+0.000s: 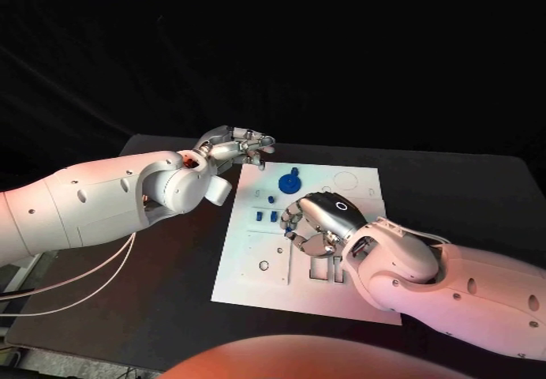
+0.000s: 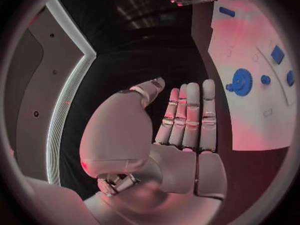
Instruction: Assemble the parts on the task board
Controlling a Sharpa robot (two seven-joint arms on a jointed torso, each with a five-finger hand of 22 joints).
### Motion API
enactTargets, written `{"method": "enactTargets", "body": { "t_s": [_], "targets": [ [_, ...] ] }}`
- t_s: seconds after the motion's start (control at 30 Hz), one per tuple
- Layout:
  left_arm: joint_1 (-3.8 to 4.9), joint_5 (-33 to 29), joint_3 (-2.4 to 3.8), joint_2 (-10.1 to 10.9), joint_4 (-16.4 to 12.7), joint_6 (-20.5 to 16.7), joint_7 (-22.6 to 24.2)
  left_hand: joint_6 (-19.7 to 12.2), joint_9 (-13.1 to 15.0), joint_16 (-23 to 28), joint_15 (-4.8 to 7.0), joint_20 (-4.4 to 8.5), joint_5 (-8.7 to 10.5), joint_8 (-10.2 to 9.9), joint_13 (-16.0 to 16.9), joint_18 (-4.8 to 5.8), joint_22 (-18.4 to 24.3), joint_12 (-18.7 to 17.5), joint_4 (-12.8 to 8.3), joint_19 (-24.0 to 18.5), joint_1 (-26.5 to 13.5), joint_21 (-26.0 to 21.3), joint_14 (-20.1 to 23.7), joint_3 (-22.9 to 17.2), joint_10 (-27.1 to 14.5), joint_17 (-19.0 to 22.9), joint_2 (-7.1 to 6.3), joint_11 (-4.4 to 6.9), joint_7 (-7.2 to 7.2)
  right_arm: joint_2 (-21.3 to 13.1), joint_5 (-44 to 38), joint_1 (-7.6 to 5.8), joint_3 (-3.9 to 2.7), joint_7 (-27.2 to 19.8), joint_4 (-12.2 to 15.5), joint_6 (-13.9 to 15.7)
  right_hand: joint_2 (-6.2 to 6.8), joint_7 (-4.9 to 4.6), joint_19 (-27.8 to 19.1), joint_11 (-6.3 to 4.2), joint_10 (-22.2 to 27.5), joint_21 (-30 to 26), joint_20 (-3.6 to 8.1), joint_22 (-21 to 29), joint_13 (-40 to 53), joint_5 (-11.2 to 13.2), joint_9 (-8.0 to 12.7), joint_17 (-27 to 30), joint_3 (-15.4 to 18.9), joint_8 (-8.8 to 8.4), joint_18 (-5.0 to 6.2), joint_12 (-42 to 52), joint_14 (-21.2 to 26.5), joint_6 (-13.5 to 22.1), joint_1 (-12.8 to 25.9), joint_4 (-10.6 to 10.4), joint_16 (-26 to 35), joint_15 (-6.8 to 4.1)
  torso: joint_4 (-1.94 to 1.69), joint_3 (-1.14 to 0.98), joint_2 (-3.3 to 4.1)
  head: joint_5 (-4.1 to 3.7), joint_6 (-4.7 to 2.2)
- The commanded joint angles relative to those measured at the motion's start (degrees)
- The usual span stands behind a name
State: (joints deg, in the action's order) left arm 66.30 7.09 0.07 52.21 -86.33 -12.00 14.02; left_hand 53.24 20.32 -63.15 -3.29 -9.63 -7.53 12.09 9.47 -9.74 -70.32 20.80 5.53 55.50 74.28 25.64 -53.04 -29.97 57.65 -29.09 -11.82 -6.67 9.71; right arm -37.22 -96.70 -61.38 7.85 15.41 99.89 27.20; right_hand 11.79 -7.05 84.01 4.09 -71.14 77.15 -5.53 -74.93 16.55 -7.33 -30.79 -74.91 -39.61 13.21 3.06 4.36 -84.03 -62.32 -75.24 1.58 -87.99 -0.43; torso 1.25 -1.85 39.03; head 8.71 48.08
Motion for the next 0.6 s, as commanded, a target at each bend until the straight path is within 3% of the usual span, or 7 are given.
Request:
{"method": "enactTargets", "body": {
  "t_s": [0.03, 0.13, 0.33, 0.6],
  "targets": [
    [0.04, -0.51, 0.04, -0.52, 0.01, 0.66, 0.65, -0.50, 0.08, 0.42, -0.17, 0.14, -0.21, 0.39, -0.07, -0.51, 0.10, -0.25, 0.03, 0.35, 0.28, -0.44, 0.17, -0.28, -0.25, 0.10, 0.24, -0.29, 0.10, 0.93, 0.58, 1.45, 0.02, -2.48, -1.16, 1.30, -0.51, 0.01, 0.96, -0.65, -0.20, -0.34, 0.38, -11.52, 0.03, -0.38, -0.08, -10.96, 0.11, 0.02, -0.41, -0.24, -5.01, 0.27, -0.01, 0.32, -0.26, -0.34, -0.05, -0.08, 0.06, 1.03, 0.25],
    [0.04, -0.52, 0.03, -0.86, 0.07, 0.73, 0.64, -0.50, 0.08, 0.42, -0.17, 0.14, -0.21, 0.39, -0.07, -0.51, 0.10, -0.25, 0.03, 0.35, 0.28, -0.44, 0.17, -0.28, -0.25, 0.10, 0.24, -0.29, 0.10, 1.48, 0.66, 2.64, 0.05, -2.82, -2.02, 1.39, -0.53, -0.01, 0.91, -0.62, -0.15, -0.46, 0.36, -11.49, 0.04, -0.42, -0.09, -10.95, 0.08, -0.01, -0.38, -0.29, -5.01, 0.34, -0.02, 0.37, -0.25, -0.32, -0.12, -0.14, 0.08, 1.91, 0.62],
    [0.05, -0.55, 0.03, -1.13, 0.21, 1.02, 0.52, -0.49, 0.11, 0.50, -0.21, 0.12, -0.22, 0.44, -0.09, -0.50, 0.15, -0.30, 0.09, 0.35, 0.19, -0.53, 0.21, -0.25, -0.31, 0.12, 0.27, -0.33, 0.12, 1.92, 0.64, 3.78, 0.09, -3.19, -2.96, 1.63, -0.56, -0.07, 0.87, -0.57, -0.04, -0.58, 0.34, -11.46, 0.04, -0.54, -0.10, -10.98, 0.02, -0.09, -0.36, -0.40, -5.02, 0.49, -0.04, 0.50, -0.26, -0.28, 0.12, -0.16, 0.06, 3.64, 1.16],
    [0.05, -0.57, 0.03, -1.11, 0.30, 1.20, 0.38, -0.51, 0.12, 0.53, -0.23, 0.11, -0.23, 0.45, -0.10, -0.49, 0.17, -0.32, 0.13, 0.35, 0.12, -0.59, 0.23, -0.21, -0.34, 0.13, 0.26, -0.34, 0.14, 1.90, 0.53, 4.07, 0.13, -3.24, -3.61, 1.27, -0.56, -0.08, 0.88, -0.56, -0.03, -0.56, 0.34, -11.47, 0.05, -0.55, -0.11, -10.96, 0.02, -0.09, -0.37, -0.40, -5.01, 0.49, -0.03, 0.50, -0.26, -0.27, 0.08, -0.19, 0.05, 4.08, 1.88]
  ]
}}
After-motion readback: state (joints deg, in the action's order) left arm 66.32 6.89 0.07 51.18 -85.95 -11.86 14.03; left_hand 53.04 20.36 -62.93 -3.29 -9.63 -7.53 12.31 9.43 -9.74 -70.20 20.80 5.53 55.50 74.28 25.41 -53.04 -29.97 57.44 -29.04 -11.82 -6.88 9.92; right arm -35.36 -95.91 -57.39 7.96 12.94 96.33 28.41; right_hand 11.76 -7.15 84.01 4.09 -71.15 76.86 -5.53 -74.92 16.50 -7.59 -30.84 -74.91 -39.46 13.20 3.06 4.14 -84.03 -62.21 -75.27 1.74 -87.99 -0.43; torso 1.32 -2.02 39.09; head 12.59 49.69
